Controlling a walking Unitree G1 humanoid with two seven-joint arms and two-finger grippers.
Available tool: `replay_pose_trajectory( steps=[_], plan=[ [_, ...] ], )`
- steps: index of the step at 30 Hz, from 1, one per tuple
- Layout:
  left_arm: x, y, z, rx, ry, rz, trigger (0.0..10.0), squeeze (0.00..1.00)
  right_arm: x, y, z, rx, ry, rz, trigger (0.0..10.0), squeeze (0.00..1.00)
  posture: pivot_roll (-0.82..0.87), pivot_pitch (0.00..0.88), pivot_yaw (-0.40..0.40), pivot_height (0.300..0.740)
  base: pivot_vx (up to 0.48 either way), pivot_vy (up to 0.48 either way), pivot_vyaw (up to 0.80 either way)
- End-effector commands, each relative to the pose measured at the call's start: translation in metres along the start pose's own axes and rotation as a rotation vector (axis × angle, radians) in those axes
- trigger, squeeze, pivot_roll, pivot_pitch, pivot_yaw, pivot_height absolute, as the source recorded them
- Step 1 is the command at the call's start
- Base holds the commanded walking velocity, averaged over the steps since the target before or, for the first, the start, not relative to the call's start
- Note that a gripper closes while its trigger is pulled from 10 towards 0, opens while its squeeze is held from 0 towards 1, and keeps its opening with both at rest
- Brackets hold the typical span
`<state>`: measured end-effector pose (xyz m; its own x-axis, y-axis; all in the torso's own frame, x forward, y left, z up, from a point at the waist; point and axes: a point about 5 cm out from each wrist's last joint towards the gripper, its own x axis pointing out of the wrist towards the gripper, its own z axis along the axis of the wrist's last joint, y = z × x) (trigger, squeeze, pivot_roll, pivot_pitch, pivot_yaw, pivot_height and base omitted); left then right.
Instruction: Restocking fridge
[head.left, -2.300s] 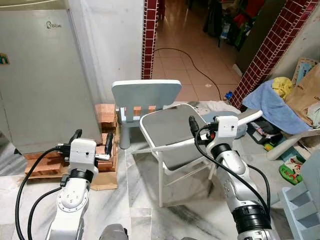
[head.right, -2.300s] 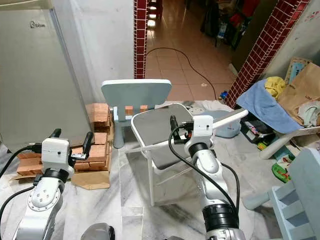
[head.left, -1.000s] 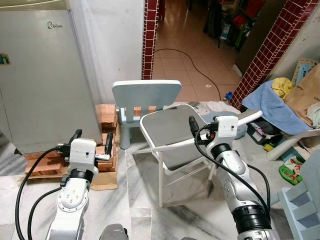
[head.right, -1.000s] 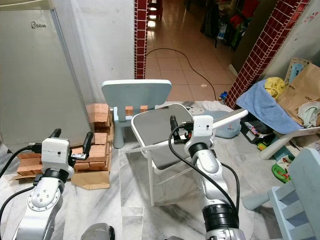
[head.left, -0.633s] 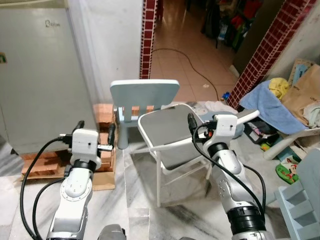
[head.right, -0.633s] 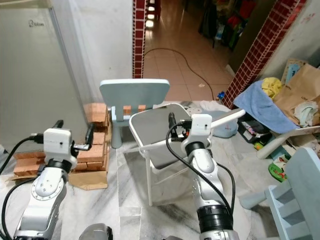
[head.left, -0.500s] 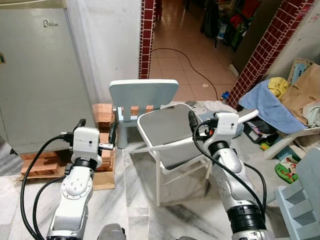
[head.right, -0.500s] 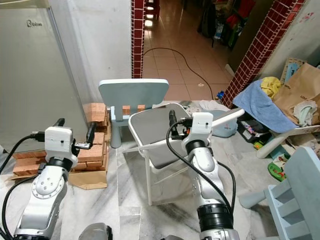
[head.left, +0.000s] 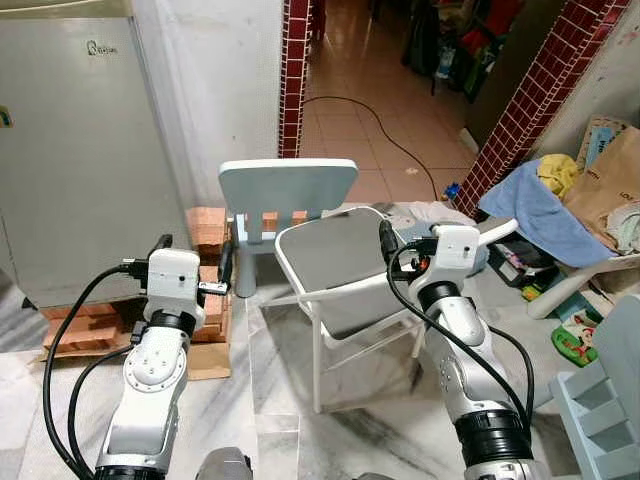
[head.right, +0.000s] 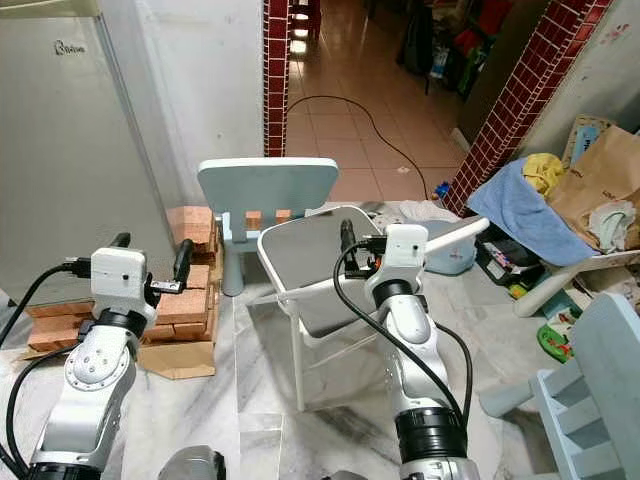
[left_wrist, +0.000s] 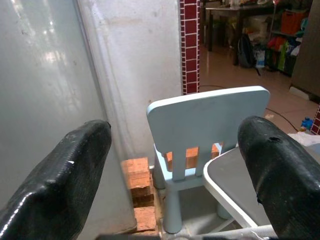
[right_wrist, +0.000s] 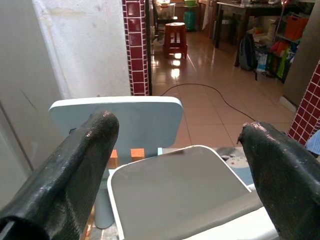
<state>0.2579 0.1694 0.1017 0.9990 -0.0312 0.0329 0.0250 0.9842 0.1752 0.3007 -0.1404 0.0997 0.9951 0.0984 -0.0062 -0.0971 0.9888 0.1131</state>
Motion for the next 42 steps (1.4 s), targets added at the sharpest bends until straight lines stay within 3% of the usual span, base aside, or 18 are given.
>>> replay_pose_trajectory(
  steps=[1,28,42],
  plan=[
    [0.000,-0.002,-0.001,-0.007,0.010,-0.013,10.0,0.00,0.000,-0.003,0.003,-0.002,-0.016,-0.016,10.0,0.00,0.12,0.000,-0.067,0.740,0.000,0.480,0.00],
    [0.002,-0.006,0.002,-0.037,0.006,-0.025,10.0,0.00,0.001,-0.002,0.001,0.014,-0.013,-0.017,10.0,0.00,0.12,0.000,-0.064,0.740,0.000,0.480,0.00],
    [0.003,-0.004,0.016,-0.046,-0.038,-0.045,10.0,0.00,0.007,-0.003,0.009,-0.005,-0.029,-0.028,10.0,0.00,0.13,0.016,-0.067,0.740,0.000,0.480,0.00]
  ],
)
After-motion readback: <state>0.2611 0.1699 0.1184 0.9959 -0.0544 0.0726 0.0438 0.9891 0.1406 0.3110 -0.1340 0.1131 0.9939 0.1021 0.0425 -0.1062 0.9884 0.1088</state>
